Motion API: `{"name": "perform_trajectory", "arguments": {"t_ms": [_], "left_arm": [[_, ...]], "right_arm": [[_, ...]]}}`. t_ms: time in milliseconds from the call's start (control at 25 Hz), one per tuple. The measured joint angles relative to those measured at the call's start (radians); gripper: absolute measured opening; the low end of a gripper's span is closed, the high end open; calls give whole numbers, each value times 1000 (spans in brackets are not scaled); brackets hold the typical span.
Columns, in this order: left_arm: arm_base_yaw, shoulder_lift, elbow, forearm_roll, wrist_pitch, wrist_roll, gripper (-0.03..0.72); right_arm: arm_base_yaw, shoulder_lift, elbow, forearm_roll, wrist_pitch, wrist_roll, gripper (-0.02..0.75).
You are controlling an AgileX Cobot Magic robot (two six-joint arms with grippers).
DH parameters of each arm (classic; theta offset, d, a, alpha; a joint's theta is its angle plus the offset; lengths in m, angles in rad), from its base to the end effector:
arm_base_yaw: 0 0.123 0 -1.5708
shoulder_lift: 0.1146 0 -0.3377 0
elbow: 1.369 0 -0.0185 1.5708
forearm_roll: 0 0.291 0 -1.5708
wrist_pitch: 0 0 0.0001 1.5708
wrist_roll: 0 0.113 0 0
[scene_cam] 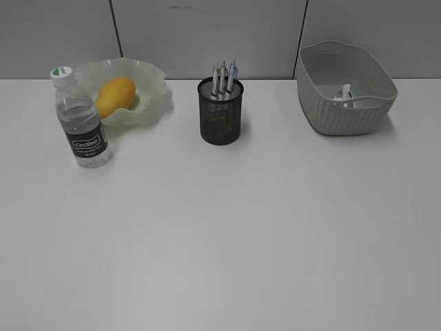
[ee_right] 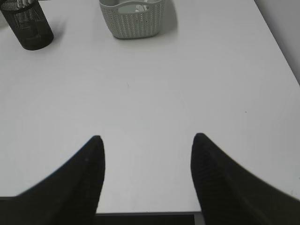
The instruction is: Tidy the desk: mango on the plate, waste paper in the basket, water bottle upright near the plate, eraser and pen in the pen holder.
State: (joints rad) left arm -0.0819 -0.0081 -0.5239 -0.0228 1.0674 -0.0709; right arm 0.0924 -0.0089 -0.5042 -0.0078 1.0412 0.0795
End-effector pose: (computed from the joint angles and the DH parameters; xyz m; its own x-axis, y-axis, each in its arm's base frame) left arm -0.0079 -0.0016 0.2938 -0.4385 -0.0461 -0.8975 0.0641 0.9945 -0.0824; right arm -0.0039 -0.0011 0.2900 -0.4302 0.0359 -0.9020 -0.0539 0.9964 0.0654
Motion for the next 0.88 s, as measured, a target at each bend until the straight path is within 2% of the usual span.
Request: {"name": "perform_trajectory", "arguments": {"t_ms": [880], "left_arm": [[0, 0, 0, 0, 0, 0, 559]], "right_arm": [[0, 0, 0, -35, 0, -9, 468]]}}
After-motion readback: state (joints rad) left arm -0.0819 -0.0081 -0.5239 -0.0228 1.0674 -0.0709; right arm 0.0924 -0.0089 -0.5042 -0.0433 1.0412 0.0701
